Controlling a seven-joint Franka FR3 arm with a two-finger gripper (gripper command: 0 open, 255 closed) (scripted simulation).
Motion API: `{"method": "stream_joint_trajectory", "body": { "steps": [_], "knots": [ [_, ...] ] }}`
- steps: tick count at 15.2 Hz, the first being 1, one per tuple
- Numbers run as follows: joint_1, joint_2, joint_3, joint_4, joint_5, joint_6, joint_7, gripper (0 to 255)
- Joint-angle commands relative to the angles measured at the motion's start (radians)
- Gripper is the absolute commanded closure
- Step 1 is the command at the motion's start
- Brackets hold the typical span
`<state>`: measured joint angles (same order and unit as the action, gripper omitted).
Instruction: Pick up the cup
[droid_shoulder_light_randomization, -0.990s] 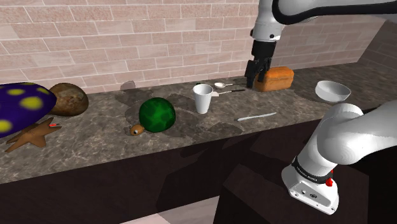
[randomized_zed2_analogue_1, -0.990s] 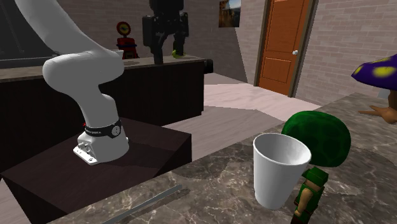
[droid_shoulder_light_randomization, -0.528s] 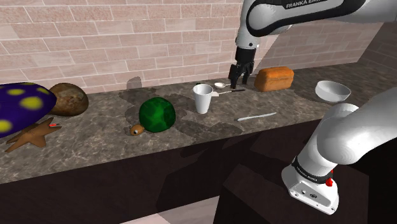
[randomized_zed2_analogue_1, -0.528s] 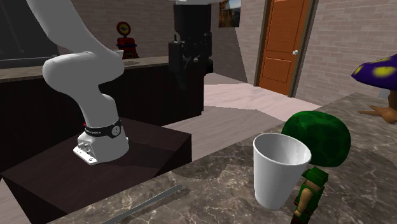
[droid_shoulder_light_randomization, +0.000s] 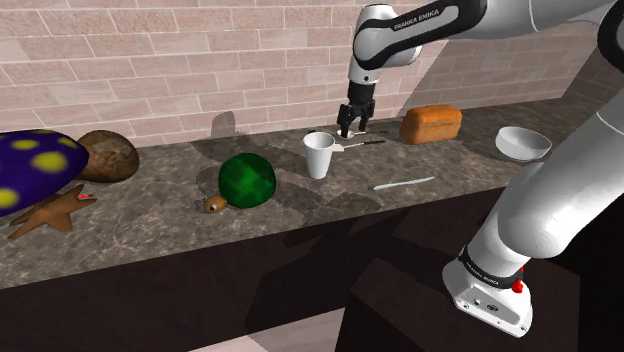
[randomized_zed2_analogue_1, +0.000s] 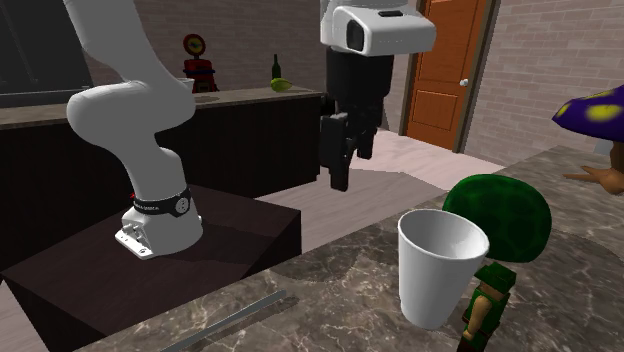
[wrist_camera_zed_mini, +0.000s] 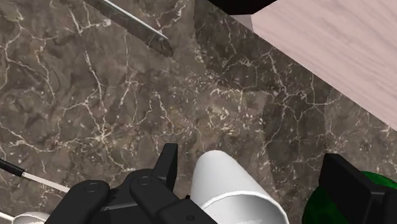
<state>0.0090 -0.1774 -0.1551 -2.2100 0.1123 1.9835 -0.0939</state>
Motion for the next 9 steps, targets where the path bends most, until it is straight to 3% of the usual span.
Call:
{"method": "stream_joint_trajectory", "body": {
  "steps": [1, 9],
  "knots": [
    [0.000, 0.074, -0.007, 0.044, 0.016, 0.035, -0.015, 0],
    [-0.024, 0.378, -0.025, 0.296, 0.091, 0.101, -0.078, 0]
  ]
}}
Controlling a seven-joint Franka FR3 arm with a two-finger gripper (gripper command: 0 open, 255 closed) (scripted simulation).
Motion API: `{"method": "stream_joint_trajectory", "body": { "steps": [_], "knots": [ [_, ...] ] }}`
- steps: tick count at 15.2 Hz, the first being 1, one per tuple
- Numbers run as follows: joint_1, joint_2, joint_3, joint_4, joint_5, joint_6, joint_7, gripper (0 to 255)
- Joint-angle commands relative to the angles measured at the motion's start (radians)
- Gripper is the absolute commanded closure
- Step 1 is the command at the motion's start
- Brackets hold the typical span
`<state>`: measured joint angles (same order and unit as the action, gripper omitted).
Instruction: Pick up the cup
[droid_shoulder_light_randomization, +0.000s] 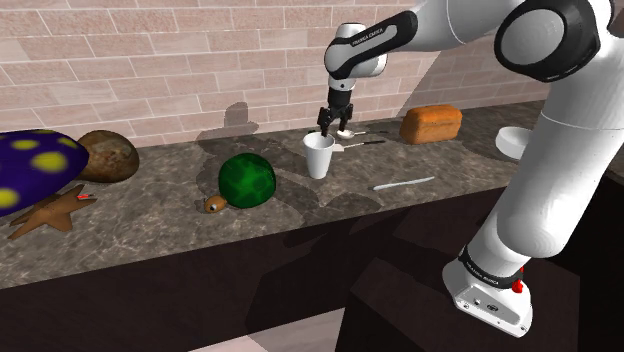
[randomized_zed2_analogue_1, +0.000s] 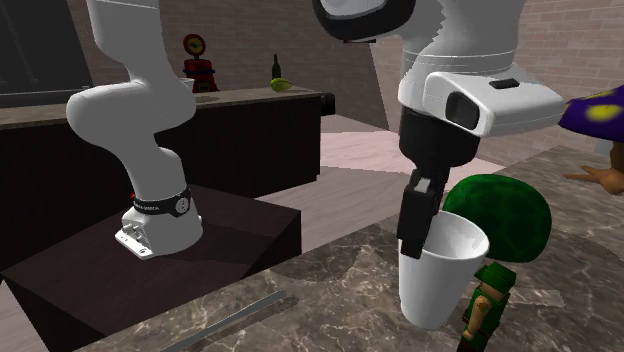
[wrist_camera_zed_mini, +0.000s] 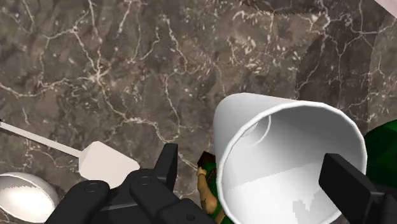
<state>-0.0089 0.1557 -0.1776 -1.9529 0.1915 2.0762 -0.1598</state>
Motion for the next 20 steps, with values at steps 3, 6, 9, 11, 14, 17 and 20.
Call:
{"method": "stream_joint_trajectory", "body": {
  "steps": [3, 6, 9, 11, 14, 17, 20],
  "knots": [
    [-0.012, 0.092, 0.000, 0.061, 0.025, 0.033, -0.023, 0],
    [-0.013, 0.110, 0.002, 0.044, 0.033, 0.068, -0.032, 0],
    [-0.014, 0.126, 0.004, 0.030, 0.040, 0.097, -0.039, 0],
    [-0.014, 0.126, 0.004, 0.030, 0.040, 0.097, -0.040, 0],
    [-0.014, 0.128, 0.005, 0.032, 0.041, 0.096, -0.039, 255],
    [-0.014, 0.128, 0.005, 0.032, 0.041, 0.096, -0.039, 255],
    [-0.014, 0.127, 0.005, 0.032, 0.040, 0.096, -0.039, 255]
  ]
}}
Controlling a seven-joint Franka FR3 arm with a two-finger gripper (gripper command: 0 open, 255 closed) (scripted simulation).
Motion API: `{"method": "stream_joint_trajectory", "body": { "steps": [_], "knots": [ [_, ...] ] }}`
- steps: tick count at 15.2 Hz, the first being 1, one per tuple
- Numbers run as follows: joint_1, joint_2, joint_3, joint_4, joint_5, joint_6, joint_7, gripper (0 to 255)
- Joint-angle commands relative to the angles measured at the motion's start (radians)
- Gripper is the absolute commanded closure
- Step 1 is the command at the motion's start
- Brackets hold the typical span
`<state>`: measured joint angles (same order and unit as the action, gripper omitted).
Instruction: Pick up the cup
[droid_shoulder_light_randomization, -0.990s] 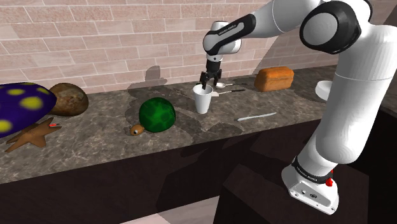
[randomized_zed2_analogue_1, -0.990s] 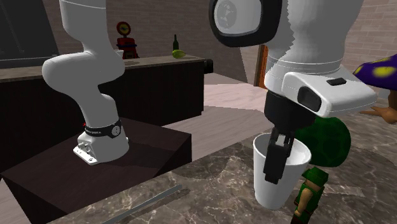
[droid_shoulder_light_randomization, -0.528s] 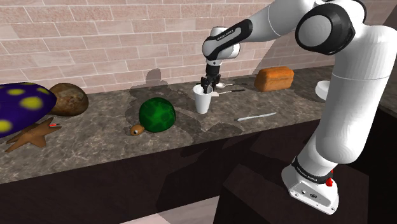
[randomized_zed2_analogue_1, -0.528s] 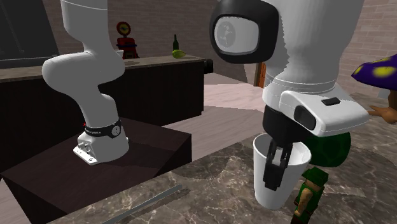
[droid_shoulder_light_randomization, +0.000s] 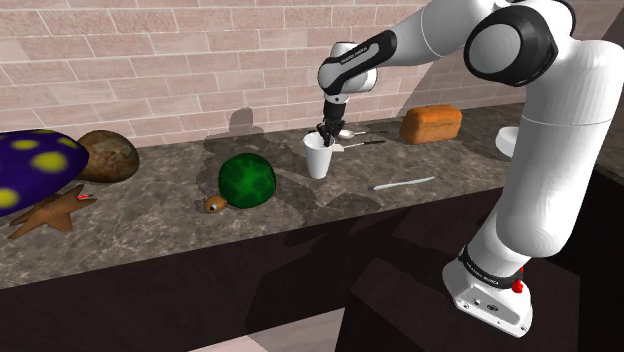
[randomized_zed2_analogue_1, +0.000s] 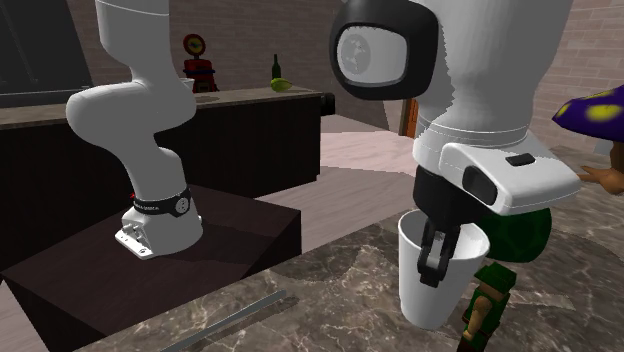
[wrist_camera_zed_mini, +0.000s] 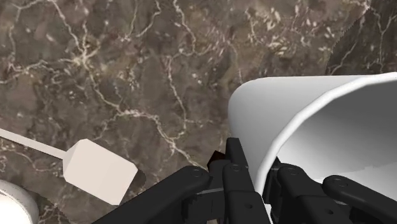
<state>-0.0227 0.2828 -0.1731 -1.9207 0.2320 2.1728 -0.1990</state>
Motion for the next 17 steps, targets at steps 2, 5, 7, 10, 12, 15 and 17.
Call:
{"method": "stream_joint_trajectory", "body": {
  "steps": [2, 5, 7, 10, 12, 15, 17],
  "knots": [
    [0.000, -0.007, -0.001, 0.003, -0.003, -0.011, 0.003, 255],
    [0.001, -0.026, -0.003, 0.019, -0.011, -0.045, 0.012, 255],
    [0.002, -0.038, -0.005, 0.031, -0.016, -0.068, 0.017, 255],
    [0.003, -0.054, -0.007, 0.051, -0.023, -0.103, 0.025, 255],
    [0.003, -0.064, -0.008, 0.065, -0.028, -0.126, 0.031, 255],
    [0.003, -0.078, -0.009, 0.088, -0.034, -0.162, 0.038, 255],
    [0.003, -0.083, -0.010, 0.097, -0.036, -0.176, 0.041, 255]
  ]
}}
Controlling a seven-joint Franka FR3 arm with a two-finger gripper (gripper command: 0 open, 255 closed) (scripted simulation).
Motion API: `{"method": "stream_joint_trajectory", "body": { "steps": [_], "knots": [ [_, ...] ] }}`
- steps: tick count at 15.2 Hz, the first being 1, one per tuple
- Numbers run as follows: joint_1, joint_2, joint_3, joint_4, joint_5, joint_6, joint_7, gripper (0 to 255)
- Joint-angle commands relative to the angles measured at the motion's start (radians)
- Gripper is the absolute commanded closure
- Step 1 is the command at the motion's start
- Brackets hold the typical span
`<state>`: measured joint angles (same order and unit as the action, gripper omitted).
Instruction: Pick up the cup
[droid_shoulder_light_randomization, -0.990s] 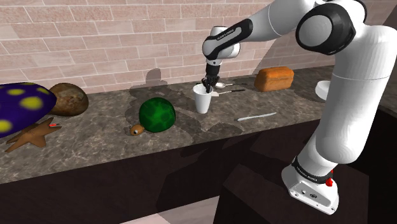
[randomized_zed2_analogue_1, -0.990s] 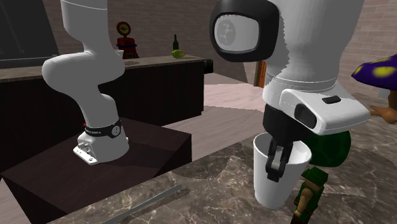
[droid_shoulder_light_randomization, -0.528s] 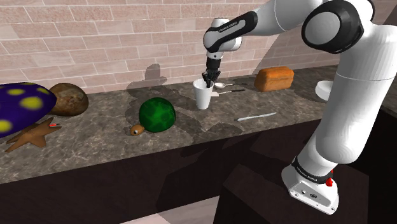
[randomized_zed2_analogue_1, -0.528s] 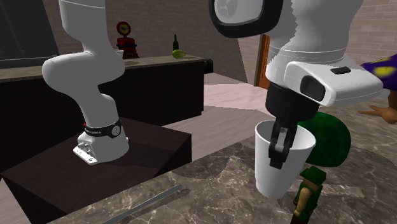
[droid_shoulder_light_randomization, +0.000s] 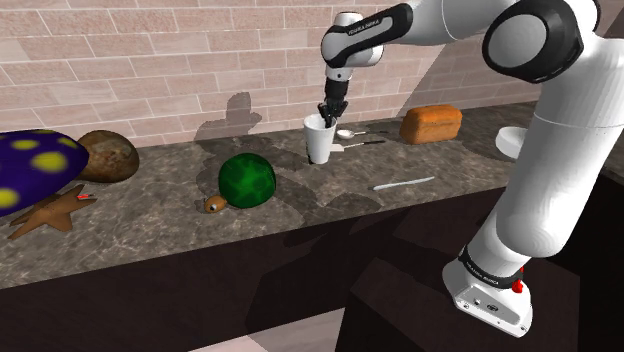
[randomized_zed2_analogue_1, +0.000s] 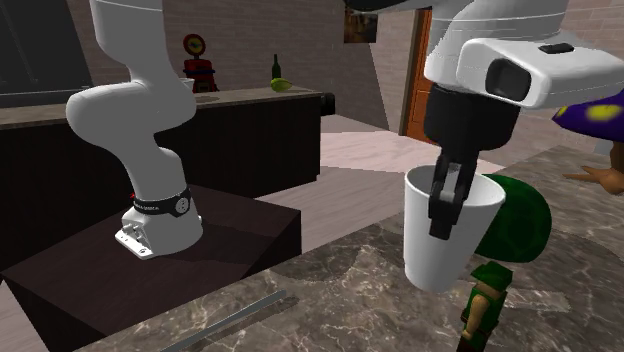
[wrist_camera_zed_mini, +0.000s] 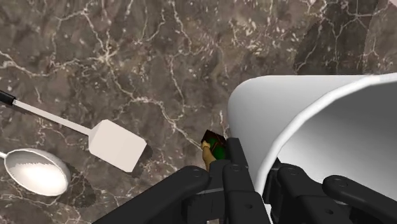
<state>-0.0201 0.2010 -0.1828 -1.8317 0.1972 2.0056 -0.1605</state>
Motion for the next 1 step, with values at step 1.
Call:
{"method": "stream_joint_trajectory", "body": {
  "steps": [1],
  "knots": [
    [0.000, -0.001, 0.000, 0.009, -0.001, -0.009, 0.003, 255]
  ]
}}
